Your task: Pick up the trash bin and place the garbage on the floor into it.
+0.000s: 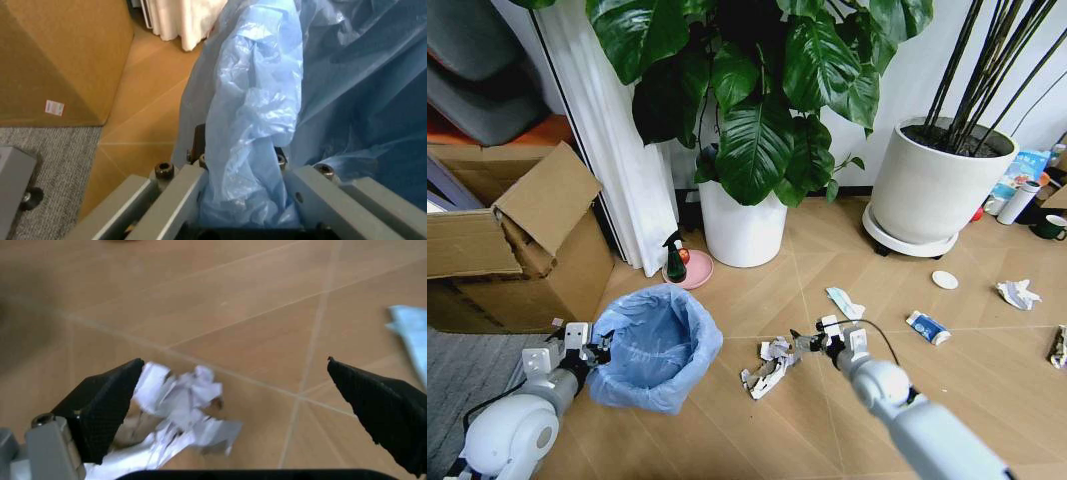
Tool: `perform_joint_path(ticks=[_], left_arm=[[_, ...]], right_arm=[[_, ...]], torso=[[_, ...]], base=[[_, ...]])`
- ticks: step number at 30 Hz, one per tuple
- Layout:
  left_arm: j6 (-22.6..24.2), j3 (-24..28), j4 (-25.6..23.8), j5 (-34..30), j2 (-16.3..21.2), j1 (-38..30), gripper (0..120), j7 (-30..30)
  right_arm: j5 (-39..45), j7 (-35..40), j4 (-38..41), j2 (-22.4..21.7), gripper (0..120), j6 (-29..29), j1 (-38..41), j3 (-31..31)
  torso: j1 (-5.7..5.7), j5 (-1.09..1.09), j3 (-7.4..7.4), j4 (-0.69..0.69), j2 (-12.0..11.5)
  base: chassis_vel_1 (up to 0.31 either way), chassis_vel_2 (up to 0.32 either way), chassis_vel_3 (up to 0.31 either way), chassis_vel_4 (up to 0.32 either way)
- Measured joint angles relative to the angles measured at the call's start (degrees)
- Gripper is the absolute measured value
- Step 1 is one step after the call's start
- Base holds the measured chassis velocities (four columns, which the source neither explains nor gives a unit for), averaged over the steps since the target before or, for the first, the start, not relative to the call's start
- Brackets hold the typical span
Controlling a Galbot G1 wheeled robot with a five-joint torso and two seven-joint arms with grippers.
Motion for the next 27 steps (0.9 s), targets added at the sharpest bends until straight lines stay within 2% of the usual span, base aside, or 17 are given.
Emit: perform_joint_path(ticks=[2, 5, 11, 18, 27], left_arm=[[-0.05, -0.02, 0.00, 0.00, -0.09, 0.00, 1, 0.01], [-0.33, 0.12, 0.33, -0.21, -0.42, -0.18, 1, 0.26], [-0.49, 0.21, 0.87, -0.42, -0.42, -0.83, 1, 0.46], [-0.62, 0.25, 0.96, -0.92, -0.58, -1.23, 1, 0.58], [-0.77, -0.03, 1.07, -1.12, -0.65, -1.44, 1, 0.61]], right_arm=[[0.66, -1.86, -0.84, -0.93, 100, -0.22, 1.15, -1.27], [-2.13, -14.41, -8.14, -2.17, 100, 3.20, 7.53, -7.67], [-6.70, -22.93, -15.43, -1.06, 100, 7.84, 13.15, -12.18], [-9.07, -23.44, -20.75, 2.22, 100, 7.72, 15.07, -15.11], [-13.22, -20.71, -24.42, 6.26, 100, 7.69, 14.59, -15.67]], torso=[[0.00, 0.02, 0.00, -0.01, 0.00], [0.00, 0.04, 0.00, 0.01, 0.00], [0.00, 0.03, -0.01, 0.02, 0.00], [0.00, 0.02, -0.01, 0.01, 0.00], [0.00, 0.02, -0.01, 0.00, 0.00]], base=[[0.000, 0.000, 0.000, 0.000], [0.000, 0.000, 0.000, 0.000], [0.000, 0.000, 0.000, 0.000], [0.000, 0.000, 0.000, 0.000], [0.000, 0.000, 0.000, 0.000]])
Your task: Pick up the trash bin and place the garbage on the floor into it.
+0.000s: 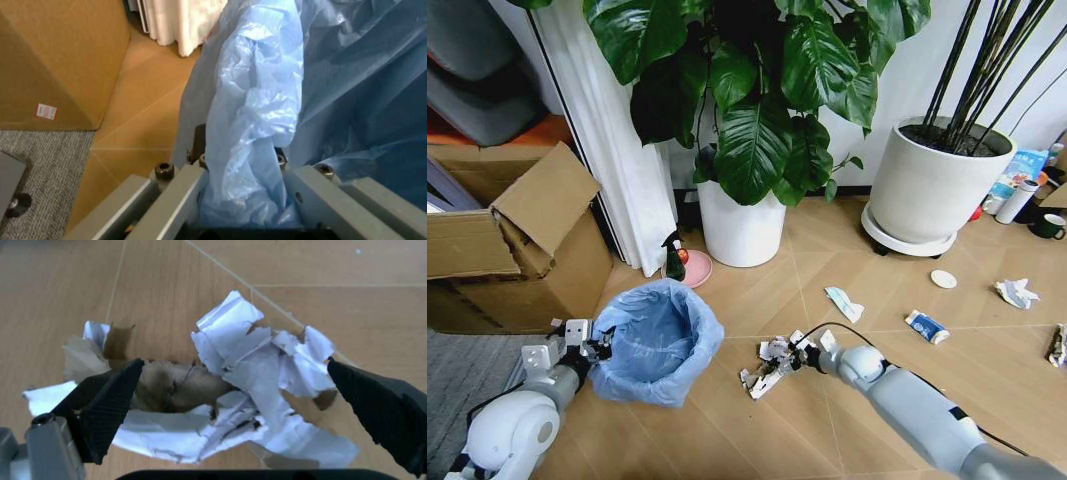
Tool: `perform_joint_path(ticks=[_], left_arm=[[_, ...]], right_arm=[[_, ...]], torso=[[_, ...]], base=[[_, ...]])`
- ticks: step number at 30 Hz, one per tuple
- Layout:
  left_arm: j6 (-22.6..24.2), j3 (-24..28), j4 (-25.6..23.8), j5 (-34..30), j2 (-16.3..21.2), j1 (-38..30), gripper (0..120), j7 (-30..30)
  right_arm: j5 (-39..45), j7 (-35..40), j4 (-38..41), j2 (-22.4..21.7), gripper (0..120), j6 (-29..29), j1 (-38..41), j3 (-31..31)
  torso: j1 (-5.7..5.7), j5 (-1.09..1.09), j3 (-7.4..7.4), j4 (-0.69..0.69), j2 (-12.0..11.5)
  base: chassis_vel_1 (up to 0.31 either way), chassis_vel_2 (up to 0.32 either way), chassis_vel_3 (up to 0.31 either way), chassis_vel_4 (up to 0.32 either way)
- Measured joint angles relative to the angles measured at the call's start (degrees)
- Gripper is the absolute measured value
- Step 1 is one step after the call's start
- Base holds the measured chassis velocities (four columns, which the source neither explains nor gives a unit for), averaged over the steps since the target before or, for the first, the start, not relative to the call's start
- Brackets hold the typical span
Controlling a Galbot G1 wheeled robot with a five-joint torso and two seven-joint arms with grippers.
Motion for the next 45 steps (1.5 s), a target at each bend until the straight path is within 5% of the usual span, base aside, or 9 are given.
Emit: perform_joint_path(ticks=[4, 29, 39, 45], left_arm=[[-0.08, 0.15, 0.00, -0.01, -0.13, -0.07, 1, 0.05], [-0.14, 0.20, -0.84, 0.35, -0.32, 0.28, 1, 0.47], [-0.19, 0.37, -1.13, 0.51, -0.36, 0.38, 1, 0.54], [-0.26, 1.02, -1.14, 0.85, -0.34, 0.10, 1, 0.78]], right_arm=[[-0.02, 1.18, -1.81, 2.36, 93, -0.03, -0.28, 1.17], [0.55, 3.46, -4.85, 6.12, 0, 0.36, -2.91, 5.14], [1.16, 7.71, -0.19, 5.89, 0, 0.62, -5.94, 9.78], [6.41, 12.29, 12.80, 0.76, 0, -0.68, -10.41, 13.67]], torso=[[0.00, 0.01, 0.00, 0.02, 0.00], [-0.01, 0.01, 0.00, 0.01, 0.00], [-0.01, 0.02, 0.00, 0.01, 0.00], [-0.01, 0.00, 0.00, 0.00, 0.01]], base=[[0.000, 0.000, 0.000, 0.000], [0.000, 0.000, 0.000, 0.000], [0.000, 0.000, 0.000, 0.000], [0.000, 0.000, 0.000, 0.000]])
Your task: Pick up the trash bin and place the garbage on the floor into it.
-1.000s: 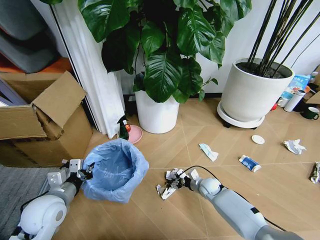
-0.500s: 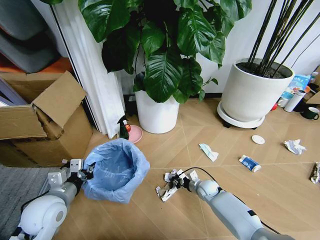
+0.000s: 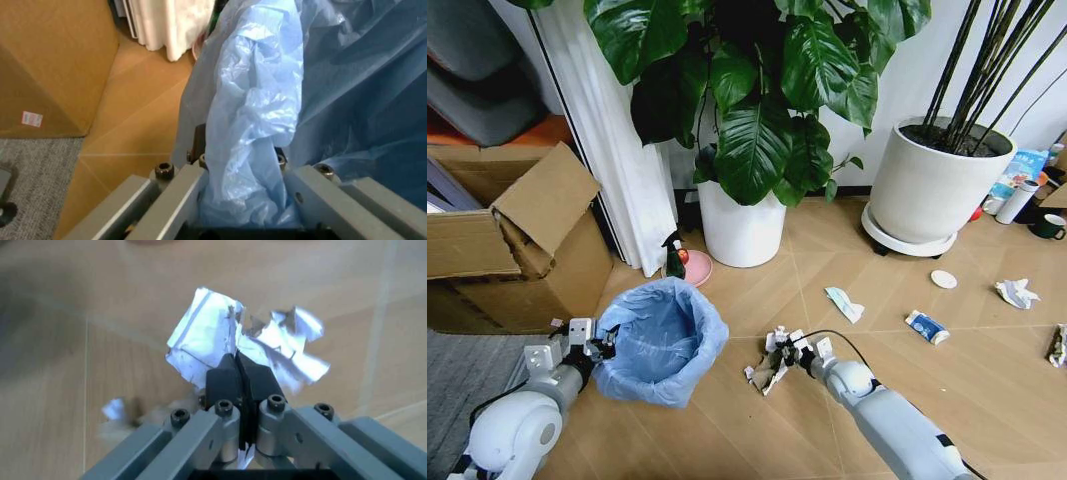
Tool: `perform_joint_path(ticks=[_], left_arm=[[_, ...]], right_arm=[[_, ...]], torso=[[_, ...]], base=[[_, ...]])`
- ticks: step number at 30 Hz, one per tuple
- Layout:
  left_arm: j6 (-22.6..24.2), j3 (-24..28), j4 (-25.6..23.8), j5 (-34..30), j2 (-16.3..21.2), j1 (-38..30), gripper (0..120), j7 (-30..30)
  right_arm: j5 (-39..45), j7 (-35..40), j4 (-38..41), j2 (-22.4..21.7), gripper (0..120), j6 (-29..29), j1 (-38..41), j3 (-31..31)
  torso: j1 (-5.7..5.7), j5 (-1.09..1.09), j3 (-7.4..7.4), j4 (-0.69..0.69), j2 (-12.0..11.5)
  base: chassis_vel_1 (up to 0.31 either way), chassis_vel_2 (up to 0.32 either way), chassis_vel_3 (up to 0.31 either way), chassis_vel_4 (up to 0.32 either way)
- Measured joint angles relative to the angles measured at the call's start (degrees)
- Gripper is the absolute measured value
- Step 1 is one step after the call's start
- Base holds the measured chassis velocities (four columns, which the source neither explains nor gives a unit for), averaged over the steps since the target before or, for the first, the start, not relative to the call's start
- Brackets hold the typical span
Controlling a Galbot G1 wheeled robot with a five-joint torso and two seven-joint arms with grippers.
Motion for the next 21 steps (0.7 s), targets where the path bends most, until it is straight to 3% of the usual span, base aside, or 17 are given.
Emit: perform_joint_path(ticks=[6, 11, 21], left_arm=[[-0.03, 1.16, 0.39, 0.27, 0.28, -0.54, 1, 0.28], [-0.03, 2.12, 0.78, 0.31, 0.94, -1.06, 1, 0.49], [1.10, 6.27, 2.69, -3.00, 6.40, -5.24, 1, 1.16]], right_arm=[[1.41, 1.52, 12.58, -6.54, 0, 0.04, -2.89, 4.74], [2.34, 1.90, 18.58, -9.06, 0, 0.62, -2.68, 6.46], [11.03, 6.46, 35.59, -13.84, 0, -2.58, 4.02, 7.76]], torso=[[0.00, 0.02, 0.00, 0.00, 0.00], [0.00, 0.02, 0.00, 0.01, 0.00], [0.01, 0.01, 0.00, 0.00, 0.00]], base=[[0.000, 0.000, 0.000, 0.000], [0.000, 0.000, 0.000, 0.000], [0.000, 0.000, 0.000, 0.000]])
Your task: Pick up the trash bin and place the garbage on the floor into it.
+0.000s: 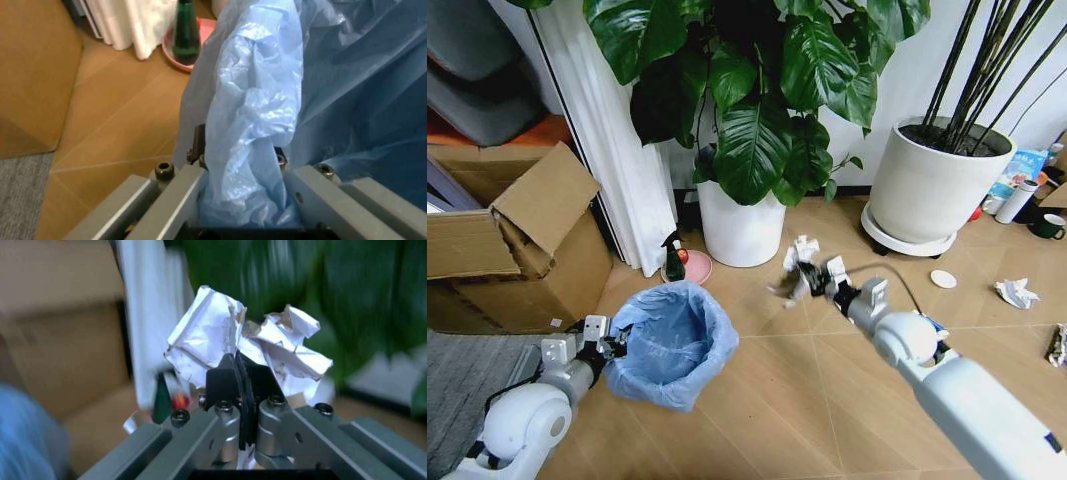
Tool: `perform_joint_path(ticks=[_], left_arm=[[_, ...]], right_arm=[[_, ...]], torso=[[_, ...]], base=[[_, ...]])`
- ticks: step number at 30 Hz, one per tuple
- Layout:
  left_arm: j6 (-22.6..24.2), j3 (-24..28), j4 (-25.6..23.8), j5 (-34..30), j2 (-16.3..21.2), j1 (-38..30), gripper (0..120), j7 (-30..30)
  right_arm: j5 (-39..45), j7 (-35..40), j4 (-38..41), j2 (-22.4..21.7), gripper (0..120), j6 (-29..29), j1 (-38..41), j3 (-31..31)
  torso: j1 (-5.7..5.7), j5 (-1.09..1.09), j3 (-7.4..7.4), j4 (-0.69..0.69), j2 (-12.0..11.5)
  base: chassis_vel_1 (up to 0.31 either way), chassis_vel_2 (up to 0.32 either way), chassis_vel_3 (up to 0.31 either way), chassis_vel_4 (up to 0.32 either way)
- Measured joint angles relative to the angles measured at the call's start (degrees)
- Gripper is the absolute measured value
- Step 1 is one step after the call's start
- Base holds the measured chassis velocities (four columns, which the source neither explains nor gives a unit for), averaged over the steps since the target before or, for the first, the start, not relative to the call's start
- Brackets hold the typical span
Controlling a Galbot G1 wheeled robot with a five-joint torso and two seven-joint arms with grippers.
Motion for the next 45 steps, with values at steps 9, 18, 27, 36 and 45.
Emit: perform_joint_path(ticks=[9, 18, 27, 36, 45], left_arm=[[2.45, 2.33, 0.69, -4.61, 3.83, -2.17, 1, -0.47], [5.02, 2.17, 1.47, -10.10, 5.66, -5.27, 1, -1.54], [6.61, 4.65, 3.03, -13.77, 6.69, -10.45, 1, -1.61], [6.98, 5.45, 2.99, -14.96, 6.83, -11.74, 1, -1.88], [7.00, 5.23, 2.47, -15.26, 6.99, -11.25, 1, -1.71]], right_arm=[[12.33, 3.41, 8.62, -0.79, 0, -3.22, 13.61, -5.80], [17.04, 3.43, 9.87, 2.25, 0, -4.16, 22.79, -17.24], [17.92, 3.23, 12.40, 1.38, 0, -4.64, 20.78, -21.62], [15.41, 2.78, 11.68, 1.45, 0, -4.61, 18.09, -24.63], [13.49, 2.85, 10.42, 1.95, 13, -4.55, 16.52, -26.88]], torso=[[0.00, 0.00, 0.00, 0.01, 0.00], [0.00, 0.00, 0.00, 0.00, 0.00], [0.00, 0.01, 0.00, -0.01, 0.00], [0.00, 0.00, 0.00, 0.02, 0.00], [0.00, 0.00, 0.00, 0.01, 0.00]], base=[[0.000, 0.000, 0.000, 0.000], [0.000, 0.000, 0.000, 0.000], [0.000, 0.000, 0.000, 0.000], [0.000, 0.000, 0.000, 0.000], [0.000, 0.000, 0.000, 0.000]])
